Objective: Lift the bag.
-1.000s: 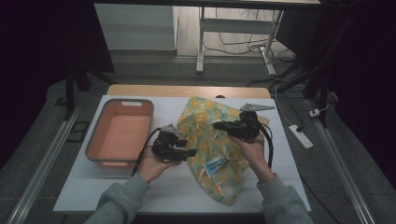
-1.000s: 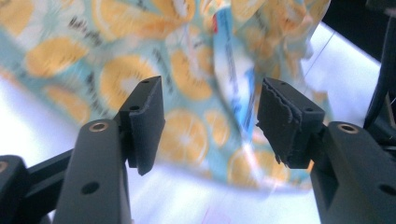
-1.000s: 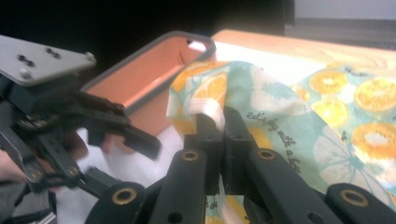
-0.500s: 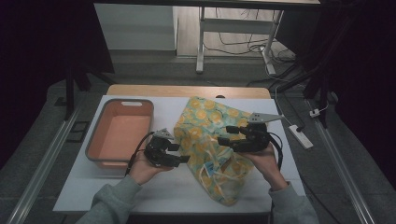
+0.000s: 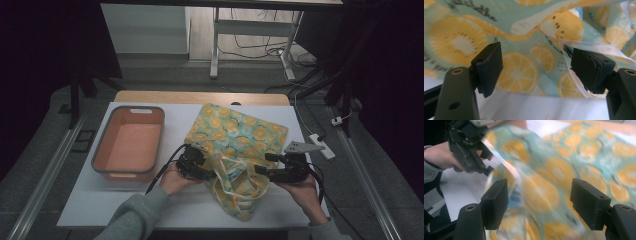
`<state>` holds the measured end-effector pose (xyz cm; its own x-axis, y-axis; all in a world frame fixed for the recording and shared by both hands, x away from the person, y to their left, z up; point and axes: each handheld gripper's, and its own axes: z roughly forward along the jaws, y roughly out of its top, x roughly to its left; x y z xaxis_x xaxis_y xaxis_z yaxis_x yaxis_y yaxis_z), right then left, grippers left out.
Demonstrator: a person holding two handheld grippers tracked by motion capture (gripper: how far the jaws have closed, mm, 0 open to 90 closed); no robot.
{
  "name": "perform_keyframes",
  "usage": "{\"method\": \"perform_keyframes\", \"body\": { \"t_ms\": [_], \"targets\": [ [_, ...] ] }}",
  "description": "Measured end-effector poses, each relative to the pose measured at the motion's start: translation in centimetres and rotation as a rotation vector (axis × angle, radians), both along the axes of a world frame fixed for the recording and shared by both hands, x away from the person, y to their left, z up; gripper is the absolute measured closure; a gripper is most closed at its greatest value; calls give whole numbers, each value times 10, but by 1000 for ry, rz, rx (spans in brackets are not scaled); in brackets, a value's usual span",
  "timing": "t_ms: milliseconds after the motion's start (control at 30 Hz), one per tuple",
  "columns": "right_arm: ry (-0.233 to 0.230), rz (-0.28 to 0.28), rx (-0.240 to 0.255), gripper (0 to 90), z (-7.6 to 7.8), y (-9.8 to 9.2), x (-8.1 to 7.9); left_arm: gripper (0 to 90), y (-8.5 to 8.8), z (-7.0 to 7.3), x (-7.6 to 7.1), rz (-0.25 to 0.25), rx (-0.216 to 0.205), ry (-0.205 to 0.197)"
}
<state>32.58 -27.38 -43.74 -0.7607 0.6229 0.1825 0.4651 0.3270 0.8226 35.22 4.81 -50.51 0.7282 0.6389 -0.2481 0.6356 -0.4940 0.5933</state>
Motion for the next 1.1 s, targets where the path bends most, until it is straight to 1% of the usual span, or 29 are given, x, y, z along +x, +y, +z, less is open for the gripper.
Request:
{"method": "perform_keyframes", "body": {
  "t_ms": [100,133,167,200,233,267,300,333,367,400,433,467,500,533,567,600,633,700,733,767,833,867,900,933,967,1000,1067,1100],
  "targets": [
    [35,-29,-12,304,-13,-11,2,241,-3,-8,5,6,1,16],
    [46,-41,-17,304,-17,-13,3,239,-4,-10,6,3,9,22],
    [65,-53,-17,304,-21,-14,4,241,-5,-12,7,-5,7,27],
    [95,-73,-47,305,-30,-14,6,240,-6,-14,9,-4,-7,38],
    [105,-76,-63,305,-35,-14,7,272,-6,-15,9,-6,-8,40],
    [126,-71,-73,307,-40,-13,7,317,-6,-16,9,-8,-4,38],
    [145,-65,-77,309,-45,-11,8,363,-7,-18,10,-10,20,32],
    [155,-56,-89,311,-49,-9,8,421,-7,-20,9,-6,35,8],
    [155,-56,-89,311,-49,-9,8,421,-7,-20,8,2,49,-11],
    [164,-47,-124,334,-55,-3,9,529,-7,-19,8,6,68,-24],
    [164,-47,-124,334,-55,-3,9,529,-8,-19,7,13,91,-47],
    [160,-54,-169,377,-59,1,10,652,-8,-20,6,17,113,-71],
    [164,-54,-170,407,-61,2,10,694,-7,-20,5,28,125,-89],
    [173,-57,-165,440,-64,2,11,725,-7,-20,5,28,125,-89],
    [177,-59,-167,489,-65,3,11,799,-6,-20,6,31,126,-92],
    [177,-59,-167,489,-65,3,11,799,-4,-21,7,28,106,-82],
    [190,-58,-183,667,-71,7,13,887,-1,-22,10,23,75,-61],
    [193,-46,-196,788,-73,10,13,888,0,-22,10,14,70,-54],
    [184,-40,-199,847,-73,10,13,889,1,-22,10,10,71,-54],
    [177,-40,-196,883,-72,10,13,889,2,-21,10,6,70,-49],
    [150,-46,-173,891,-67,6,12,889,5,-20,9,-2,63,-46],
    [139,-53,-158,892,-63,3,11,889,8,-18,8,1,46,-44],
    [139,-53,-158,892,-63,3,11,889,8,-18,8,1,46,-44],
    [123,-66,-125,893,-57,-4,10,889,11,-16,8,1,18,-39],
    [117,-75,-113,893,-54,-7,10,888,16,-10,5,1,-20,-34],
    [117,-75,-113,893,-54,-7,10,886,16,-10,5,1,-20,-34],
    [114,-85,-99,893,-52,-11,11,874,14,-5,-1,-43,-53,-19],
    [116,-87,-99,893,-52,-12,11,758,11,-3,-6,-62,-52,-18]
  ]
}}
